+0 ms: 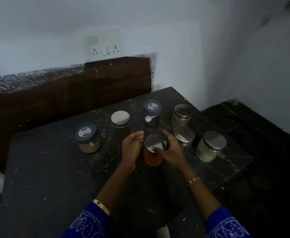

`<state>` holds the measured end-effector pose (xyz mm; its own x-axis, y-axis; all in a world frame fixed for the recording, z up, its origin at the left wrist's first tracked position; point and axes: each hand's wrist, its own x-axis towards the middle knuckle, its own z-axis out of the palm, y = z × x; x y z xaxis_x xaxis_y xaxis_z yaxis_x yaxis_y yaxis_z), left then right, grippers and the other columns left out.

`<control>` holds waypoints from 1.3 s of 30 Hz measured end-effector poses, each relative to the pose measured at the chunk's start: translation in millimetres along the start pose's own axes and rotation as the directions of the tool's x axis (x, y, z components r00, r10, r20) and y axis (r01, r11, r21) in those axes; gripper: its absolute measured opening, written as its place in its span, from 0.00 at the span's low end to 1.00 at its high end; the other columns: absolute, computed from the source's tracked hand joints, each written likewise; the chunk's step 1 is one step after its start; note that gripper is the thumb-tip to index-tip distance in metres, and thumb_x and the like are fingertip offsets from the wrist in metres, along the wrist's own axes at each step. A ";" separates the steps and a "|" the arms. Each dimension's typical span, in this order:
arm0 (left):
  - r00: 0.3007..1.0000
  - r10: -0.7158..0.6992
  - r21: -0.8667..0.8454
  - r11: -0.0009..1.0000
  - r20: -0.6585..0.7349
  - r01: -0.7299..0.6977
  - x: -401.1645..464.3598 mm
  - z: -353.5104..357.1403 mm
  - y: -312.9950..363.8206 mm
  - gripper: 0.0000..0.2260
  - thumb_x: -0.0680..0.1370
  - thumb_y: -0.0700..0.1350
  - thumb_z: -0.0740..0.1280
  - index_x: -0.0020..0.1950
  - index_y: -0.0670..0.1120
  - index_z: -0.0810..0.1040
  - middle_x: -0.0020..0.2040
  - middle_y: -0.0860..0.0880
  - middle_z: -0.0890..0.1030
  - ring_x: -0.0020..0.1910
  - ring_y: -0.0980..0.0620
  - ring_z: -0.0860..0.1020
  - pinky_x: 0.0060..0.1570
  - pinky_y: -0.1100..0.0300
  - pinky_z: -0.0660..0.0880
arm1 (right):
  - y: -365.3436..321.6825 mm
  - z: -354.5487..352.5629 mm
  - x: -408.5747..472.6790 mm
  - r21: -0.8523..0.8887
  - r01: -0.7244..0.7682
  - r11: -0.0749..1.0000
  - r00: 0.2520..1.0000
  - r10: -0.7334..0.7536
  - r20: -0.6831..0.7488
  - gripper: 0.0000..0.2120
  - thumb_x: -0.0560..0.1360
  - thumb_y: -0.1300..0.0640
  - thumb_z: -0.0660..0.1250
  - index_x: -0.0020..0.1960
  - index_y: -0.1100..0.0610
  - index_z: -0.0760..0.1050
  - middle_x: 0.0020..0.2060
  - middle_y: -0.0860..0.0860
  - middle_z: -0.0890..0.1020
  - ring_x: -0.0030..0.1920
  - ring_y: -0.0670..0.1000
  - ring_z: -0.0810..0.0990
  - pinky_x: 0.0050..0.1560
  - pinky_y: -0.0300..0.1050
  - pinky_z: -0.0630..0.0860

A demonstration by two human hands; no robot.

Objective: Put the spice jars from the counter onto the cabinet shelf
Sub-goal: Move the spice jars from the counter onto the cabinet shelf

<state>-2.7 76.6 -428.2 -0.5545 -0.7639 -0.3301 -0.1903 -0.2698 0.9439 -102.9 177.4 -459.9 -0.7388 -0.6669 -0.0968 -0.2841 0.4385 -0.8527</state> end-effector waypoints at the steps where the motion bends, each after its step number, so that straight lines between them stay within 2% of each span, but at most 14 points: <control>1: 0.999 -0.035 0.010 0.999 -0.010 0.035 2.4 3.5 -9.2 0.14 0.78 0.36 0.59 0.63 0.42 0.75 0.63 0.45 0.77 0.61 0.49 0.76 0.63 0.53 0.72 | 5.4 3.4 -1.0 -0.008 0.006 1.000 1.000 -0.006 0.015 0.41 0.67 0.57 0.75 0.74 0.58 0.58 0.70 0.55 0.65 0.71 0.53 0.65 0.70 0.44 0.65; 4: 0.993 -0.122 0.032 0.992 0.004 0.122 2.9 10.3 -29.2 0.16 0.78 0.36 0.59 0.65 0.42 0.73 0.63 0.44 0.77 0.60 0.47 0.76 0.63 0.52 0.73 | 18.2 13.3 -3.3 0.016 -0.006 1.000 0.999 0.005 0.055 0.47 0.66 0.59 0.76 0.76 0.59 0.52 0.71 0.55 0.64 0.72 0.52 0.63 0.66 0.37 0.59; 7: 0.990 -0.130 0.028 0.991 0.047 0.128 0.0 13.1 -38.6 0.16 0.78 0.34 0.56 0.63 0.43 0.75 0.60 0.42 0.79 0.59 0.45 0.78 0.62 0.47 0.74 | 28.3 22.3 -2.1 0.118 -0.031 0.993 0.998 0.024 0.059 0.50 0.63 0.60 0.78 0.76 0.58 0.51 0.70 0.54 0.67 0.71 0.51 0.65 0.65 0.38 0.62; 11: 0.993 -0.113 0.004 0.994 0.020 0.113 -1.5 16.6 -38.6 0.16 0.78 0.33 0.57 0.61 0.43 0.77 0.57 0.42 0.81 0.55 0.45 0.79 0.60 0.48 0.75 | 28.2 22.7 1.9 0.136 0.005 0.991 1.000 -0.006 0.003 0.45 0.61 0.57 0.79 0.73 0.55 0.60 0.66 0.52 0.74 0.66 0.50 0.72 0.64 0.40 0.67; 13: 0.996 -0.093 -0.013 0.996 -0.008 0.093 -5.8 16.3 -34.2 0.14 0.77 0.34 0.58 0.59 0.41 0.77 0.50 0.44 0.82 0.50 0.46 0.80 0.57 0.50 0.76 | 20.8 20.3 3.9 0.112 0.060 0.992 0.998 -0.062 0.013 0.39 0.59 0.52 0.78 0.68 0.53 0.67 0.60 0.49 0.79 0.61 0.48 0.76 0.62 0.43 0.72; 15: 0.998 -0.046 -0.022 0.999 -0.052 0.045 -10.7 11.8 -28.6 0.13 0.78 0.34 0.58 0.57 0.41 0.78 0.48 0.46 0.82 0.49 0.48 0.80 0.55 0.52 0.76 | 10.8 16.7 5.5 0.108 0.114 0.988 0.993 -0.117 0.021 0.37 0.58 0.49 0.77 0.65 0.52 0.70 0.57 0.46 0.80 0.58 0.45 0.78 0.60 0.44 0.75; 18: 0.994 0.075 -0.002 0.997 -0.081 -0.075 -18.9 -2.0 -9.5 0.12 0.79 0.37 0.56 0.56 0.46 0.77 0.54 0.46 0.80 0.53 0.49 0.79 0.57 0.53 0.76 | -13.3 5.1 7.2 0.190 0.171 0.967 0.984 -0.176 0.010 0.36 0.61 0.56 0.78 0.66 0.53 0.68 0.57 0.43 0.76 0.59 0.43 0.74 0.60 0.41 0.71; 23: 0.954 0.282 0.024 0.959 -0.101 -0.281 -31.1 -21.2 39.2 0.09 0.80 0.41 0.57 0.53 0.51 0.75 0.60 0.46 0.76 0.57 0.49 0.76 0.52 0.57 0.75 | -70.5 -24.1 6.2 0.506 0.149 0.850 0.968 -0.230 0.101 0.35 0.67 0.61 0.74 0.68 0.49 0.60 0.60 0.45 0.72 0.62 0.50 0.72 0.62 0.53 0.72; 26: 0.978 0.204 -0.005 0.979 0.038 -0.204 -39.3 -28.6 61.0 0.13 0.81 0.49 0.53 0.64 0.51 0.68 0.60 0.46 0.74 0.53 0.51 0.75 0.48 0.59 0.74 | -94.9 -32.4 6.3 0.674 0.098 0.732 0.960 -0.248 0.129 0.31 0.68 0.54 0.71 0.67 0.51 0.62 0.57 0.46 0.76 0.59 0.53 0.75 0.58 0.56 0.74; 28: 0.973 0.117 -0.169 0.982 0.198 -0.083 -46.8 -31.1 70.1 0.15 0.79 0.54 0.51 0.66 0.55 0.61 0.56 0.47 0.74 0.53 0.50 0.76 0.51 0.54 0.75 | -105.9 -34.3 7.0 0.759 0.107 0.643 0.954 -0.281 0.104 0.29 0.66 0.50 0.68 0.64 0.55 0.65 0.52 0.48 0.78 0.54 0.52 0.78 0.53 0.52 0.76; 30: 0.952 0.083 -0.355 0.934 0.293 0.028 -52.2 -29.8 74.3 0.20 0.75 0.58 0.54 0.65 0.55 0.61 0.58 0.45 0.74 0.58 0.44 0.75 0.55 0.48 0.75 | -114.8 -34.0 6.7 0.799 0.107 0.592 0.955 -0.285 0.084 0.23 0.69 0.49 0.64 0.62 0.56 0.68 0.51 0.51 0.78 0.50 0.52 0.79 0.48 0.48 0.78; 34: 0.953 0.094 -0.390 0.920 0.288 0.027 -57.9 -20.5 75.8 0.22 0.77 0.57 0.54 0.70 0.51 0.60 0.56 0.45 0.75 0.57 0.45 0.76 0.59 0.47 0.73 | -125.1 -28.3 8.8 0.722 0.170 0.670 0.970 -0.241 -0.004 0.05 0.80 0.49 0.55 0.53 0.44 0.69 0.49 0.48 0.77 0.49 0.52 0.79 0.51 0.54 0.78; 36: 0.966 0.096 -0.374 0.927 0.240 0.001 -59.4 -22.0 77.3 0.22 0.79 0.53 0.54 0.72 0.48 0.59 0.55 0.45 0.75 0.56 0.46 0.76 0.58 0.51 0.74 | -126.2 -26.6 12.5 0.660 0.215 0.720 0.972 -0.226 -0.069 0.05 0.81 0.49 0.52 0.53 0.43 0.65 0.47 0.44 0.75 0.46 0.48 0.78 0.49 0.50 0.77; 39: 0.971 0.152 -0.226 0.968 0.183 -0.109 -62.3 -29.1 81.6 0.19 0.80 0.46 0.55 0.72 0.50 0.62 0.64 0.45 0.73 0.61 0.47 0.74 0.60 0.53 0.73 | -125.8 -27.7 17.1 0.622 0.215 0.753 0.976 -0.179 -0.121 0.04 0.82 0.52 0.51 0.53 0.47 0.65 0.41 0.44 0.74 0.42 0.49 0.76 0.47 0.48 0.75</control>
<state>39.9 85.1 -330.7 -0.7159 -0.6755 -0.1766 0.0587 -0.3103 0.9488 -96.7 127.5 -340.1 -0.7444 -0.6568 0.1200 0.0074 -0.1878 -0.9822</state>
